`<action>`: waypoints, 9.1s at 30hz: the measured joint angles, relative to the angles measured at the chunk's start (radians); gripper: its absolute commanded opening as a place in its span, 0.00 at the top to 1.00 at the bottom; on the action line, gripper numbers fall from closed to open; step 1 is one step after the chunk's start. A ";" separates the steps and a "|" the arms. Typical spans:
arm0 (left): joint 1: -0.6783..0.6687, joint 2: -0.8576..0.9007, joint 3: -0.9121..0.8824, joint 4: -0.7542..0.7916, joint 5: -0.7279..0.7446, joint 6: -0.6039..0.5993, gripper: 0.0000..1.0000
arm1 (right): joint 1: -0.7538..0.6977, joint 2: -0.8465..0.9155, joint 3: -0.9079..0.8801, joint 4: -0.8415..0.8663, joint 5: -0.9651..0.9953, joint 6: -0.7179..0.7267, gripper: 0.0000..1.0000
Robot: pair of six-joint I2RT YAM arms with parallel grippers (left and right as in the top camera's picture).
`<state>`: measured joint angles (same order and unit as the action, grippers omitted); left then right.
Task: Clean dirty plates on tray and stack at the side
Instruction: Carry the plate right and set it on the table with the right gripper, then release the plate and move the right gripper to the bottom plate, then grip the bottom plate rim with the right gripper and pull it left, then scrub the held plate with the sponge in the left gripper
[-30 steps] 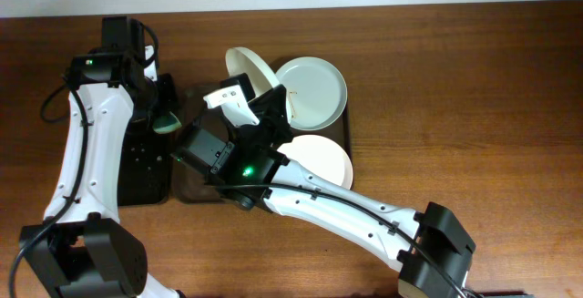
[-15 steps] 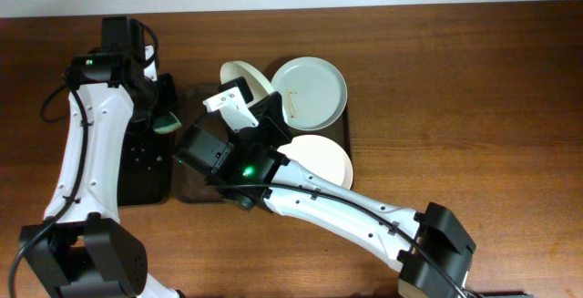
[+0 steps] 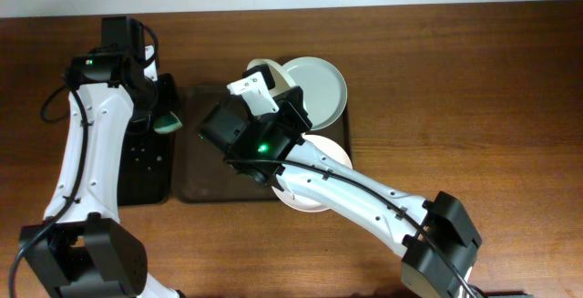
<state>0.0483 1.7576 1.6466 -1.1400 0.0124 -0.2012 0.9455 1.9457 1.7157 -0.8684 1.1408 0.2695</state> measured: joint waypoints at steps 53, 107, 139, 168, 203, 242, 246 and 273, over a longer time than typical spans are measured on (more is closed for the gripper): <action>-0.106 0.000 -0.042 0.135 0.019 0.112 0.99 | -0.851 -0.294 -0.399 -0.138 -1.425 0.101 0.55; -0.106 0.000 -0.042 0.116 0.018 0.112 0.99 | -0.320 -0.061 -0.504 0.462 -1.406 0.241 0.59; -0.106 0.000 -0.042 0.108 0.031 0.112 0.99 | -0.307 0.120 -0.288 0.320 -1.257 0.483 0.49; -0.158 0.000 -0.433 0.403 0.119 0.059 0.99 | -0.352 0.217 -0.175 0.297 -1.480 0.229 0.96; -0.152 0.082 -0.664 0.626 0.489 0.306 1.00 | -0.354 0.223 -0.175 0.314 -1.479 0.224 0.96; -0.143 0.097 -0.579 0.658 -0.149 -0.185 0.99 | -0.353 0.223 -0.175 0.319 -1.507 0.201 0.96; -0.122 0.084 -0.570 0.552 0.105 -0.075 1.00 | -0.354 0.223 -0.175 0.315 -1.506 0.198 0.96; -0.121 0.101 -0.588 0.583 0.374 0.083 1.00 | -0.353 0.223 -0.175 0.311 -1.509 0.190 0.96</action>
<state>-0.0727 1.8587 1.0588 -0.5575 0.3866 -0.1184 0.5922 2.1685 1.5410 -0.5571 -0.3687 0.4595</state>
